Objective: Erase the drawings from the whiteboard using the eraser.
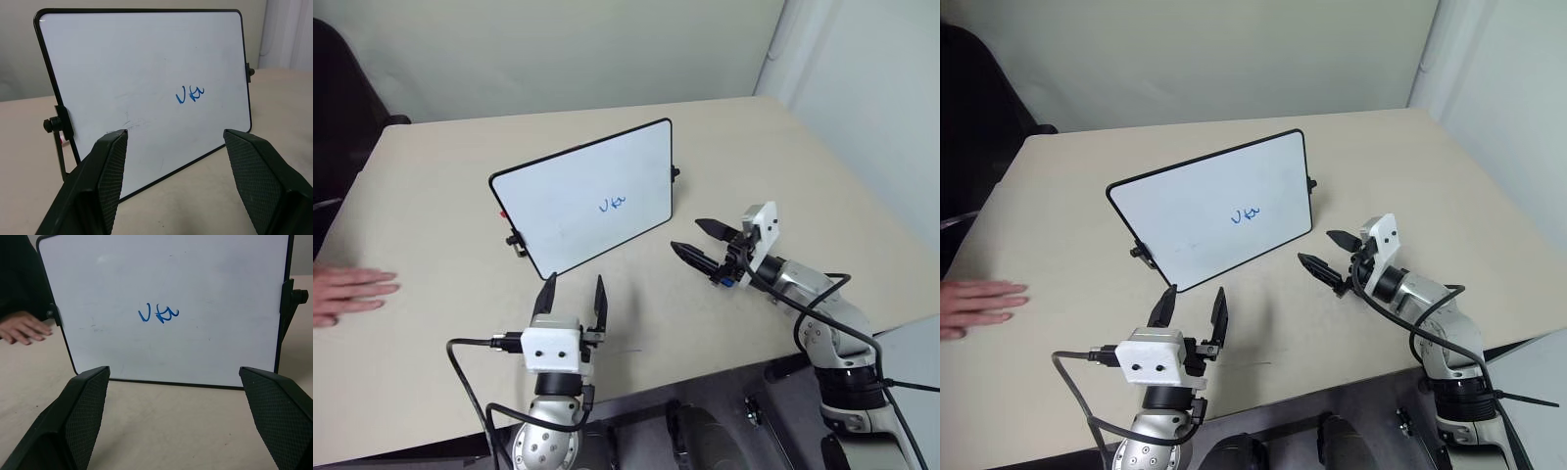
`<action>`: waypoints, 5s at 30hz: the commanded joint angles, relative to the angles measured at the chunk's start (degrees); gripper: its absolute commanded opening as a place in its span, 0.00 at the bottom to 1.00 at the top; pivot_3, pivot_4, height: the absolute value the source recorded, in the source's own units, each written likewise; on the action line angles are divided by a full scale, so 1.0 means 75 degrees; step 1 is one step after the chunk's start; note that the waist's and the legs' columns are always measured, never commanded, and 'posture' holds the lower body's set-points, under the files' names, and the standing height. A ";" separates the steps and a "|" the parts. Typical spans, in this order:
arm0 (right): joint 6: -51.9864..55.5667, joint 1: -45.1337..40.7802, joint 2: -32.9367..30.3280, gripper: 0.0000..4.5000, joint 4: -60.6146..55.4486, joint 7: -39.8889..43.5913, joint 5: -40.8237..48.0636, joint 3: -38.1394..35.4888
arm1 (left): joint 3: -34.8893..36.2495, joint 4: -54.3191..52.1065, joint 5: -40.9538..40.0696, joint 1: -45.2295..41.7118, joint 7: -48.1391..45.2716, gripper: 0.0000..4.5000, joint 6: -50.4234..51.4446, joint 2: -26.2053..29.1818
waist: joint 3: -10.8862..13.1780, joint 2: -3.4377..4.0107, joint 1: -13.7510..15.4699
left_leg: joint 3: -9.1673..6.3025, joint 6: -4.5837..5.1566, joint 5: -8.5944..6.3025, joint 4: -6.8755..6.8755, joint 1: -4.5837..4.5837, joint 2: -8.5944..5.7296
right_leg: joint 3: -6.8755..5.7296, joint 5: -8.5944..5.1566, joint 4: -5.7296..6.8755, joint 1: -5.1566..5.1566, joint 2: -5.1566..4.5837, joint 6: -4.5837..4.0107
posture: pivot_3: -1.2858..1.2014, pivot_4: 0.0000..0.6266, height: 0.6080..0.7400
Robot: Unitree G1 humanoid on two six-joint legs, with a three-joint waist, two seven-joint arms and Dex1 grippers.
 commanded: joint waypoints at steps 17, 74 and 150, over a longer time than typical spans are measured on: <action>0.2042 -0.0111 -0.0679 1.00 -0.0675 -0.1170 0.1011 -0.1349 | -0.0316 -0.0324 -0.0129 0.0368 -0.0086 0.76 -0.0144 -0.0053 | 0.0000 0.0000 0.0014 | 0.0001 0.0004 -0.0004 0.0000 0.0000 -0.0001 | 0.0001 -0.0002 -0.0015 0.0011 -0.0002 0.0004 | 0.52 0.24 0.93; 0.5167 -0.0393 -0.0907 1.00 -0.0517 -0.2981 0.0359 -0.1098 | -0.0519 -0.0083 -0.0087 -0.0027 -0.0118 0.76 -0.0030 -0.0012 | 0.0001 0.0013 0.0008 | 0.0010 0.0034 -0.0062 -0.0010 0.0023 -0.0004 | -0.0004 -0.0049 -0.0018 0.0024 0.0008 0.0047 | 0.52 0.24 0.93; 0.3695 -0.0063 -0.1559 0.10 -0.1277 -0.1554 0.0147 -0.0416 | -0.0638 -0.0032 -0.0080 -0.0017 -0.0055 0.76 -0.0016 -0.0064 | 0.0000 0.0016 0.0016 | 0.0015 0.0038 -0.0068 -0.0010 0.0023 -0.0018 | -0.0003 -0.0056 -0.0017 0.0022 0.0013 0.0053 | 0.52 0.24 0.93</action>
